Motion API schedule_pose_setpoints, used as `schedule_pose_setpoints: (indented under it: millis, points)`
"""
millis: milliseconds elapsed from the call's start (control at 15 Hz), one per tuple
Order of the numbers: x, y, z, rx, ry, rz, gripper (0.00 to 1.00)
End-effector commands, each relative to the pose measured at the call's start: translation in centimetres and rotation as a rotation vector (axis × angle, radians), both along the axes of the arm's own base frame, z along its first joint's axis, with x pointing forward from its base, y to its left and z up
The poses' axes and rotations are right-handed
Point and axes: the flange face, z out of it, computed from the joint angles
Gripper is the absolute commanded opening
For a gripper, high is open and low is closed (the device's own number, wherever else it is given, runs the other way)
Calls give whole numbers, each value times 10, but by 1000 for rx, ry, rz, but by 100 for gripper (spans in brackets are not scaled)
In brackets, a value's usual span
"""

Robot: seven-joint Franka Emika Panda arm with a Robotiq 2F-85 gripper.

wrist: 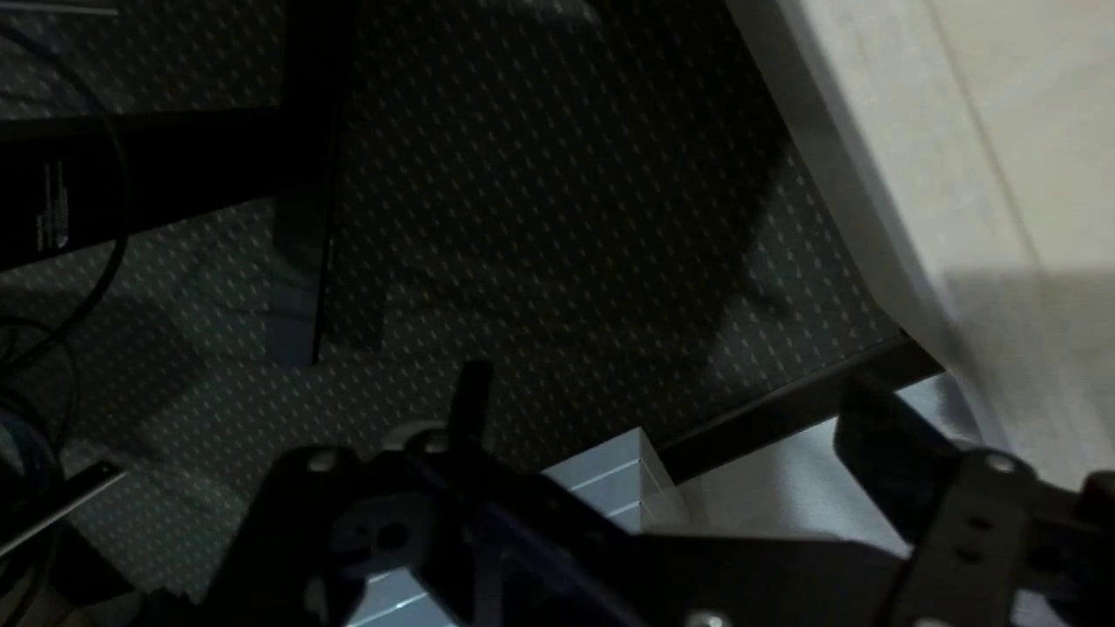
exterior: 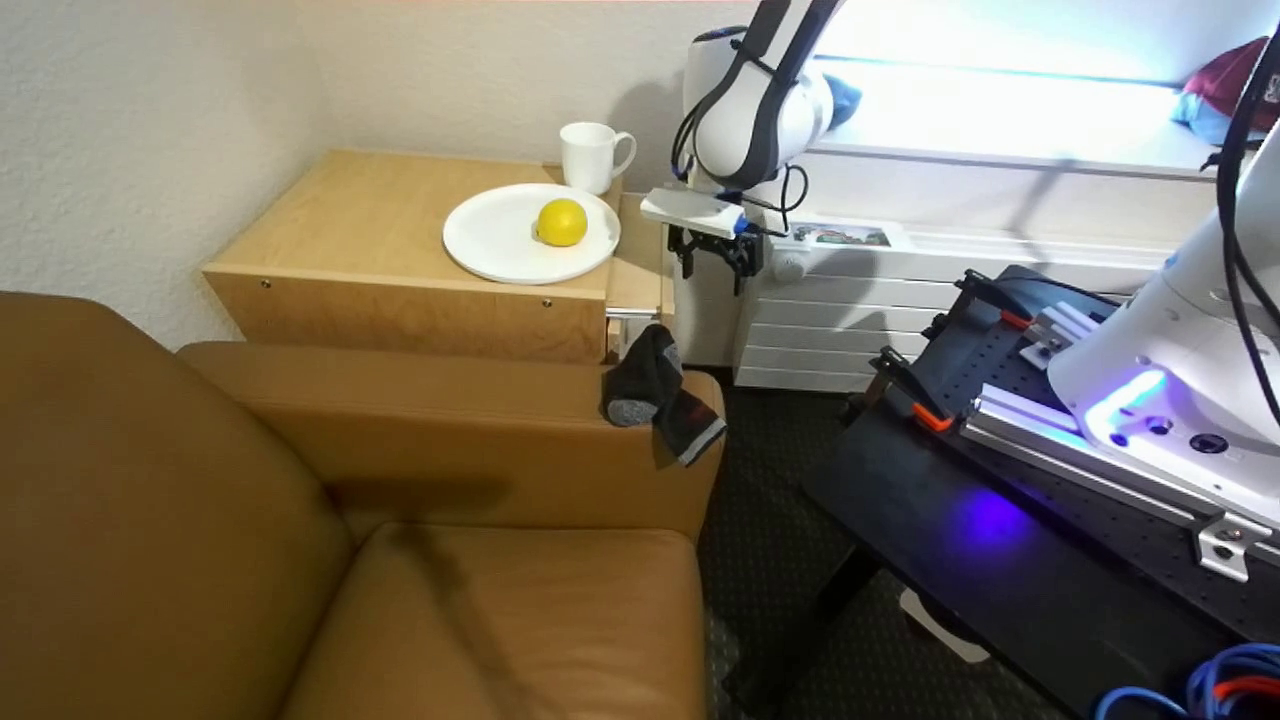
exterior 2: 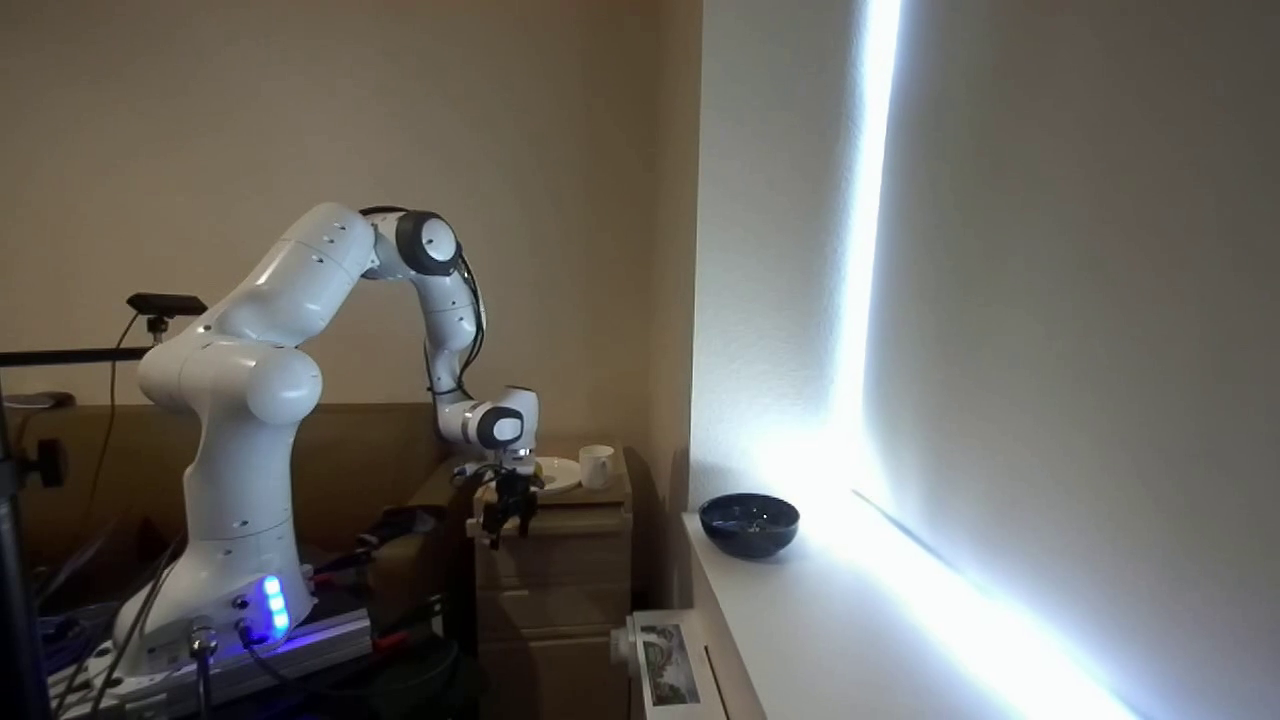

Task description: Close the top compartment of the dresser

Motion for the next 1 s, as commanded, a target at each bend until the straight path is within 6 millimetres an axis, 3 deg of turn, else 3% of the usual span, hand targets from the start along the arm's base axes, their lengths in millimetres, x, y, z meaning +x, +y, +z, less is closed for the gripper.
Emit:
schedule_pose_setpoints:
  millis: [0,200,400,533,933]
  points:
    - [17,-1,-24,26,-39,-122,100]
    - [28,2,-38,107,-15,-192,100]
    - [44,12,-31,209,-26,-262,100]
    - [45,7,-23,211,-48,-283,100]
    - [1,-73,29,65,-22,-271,100]
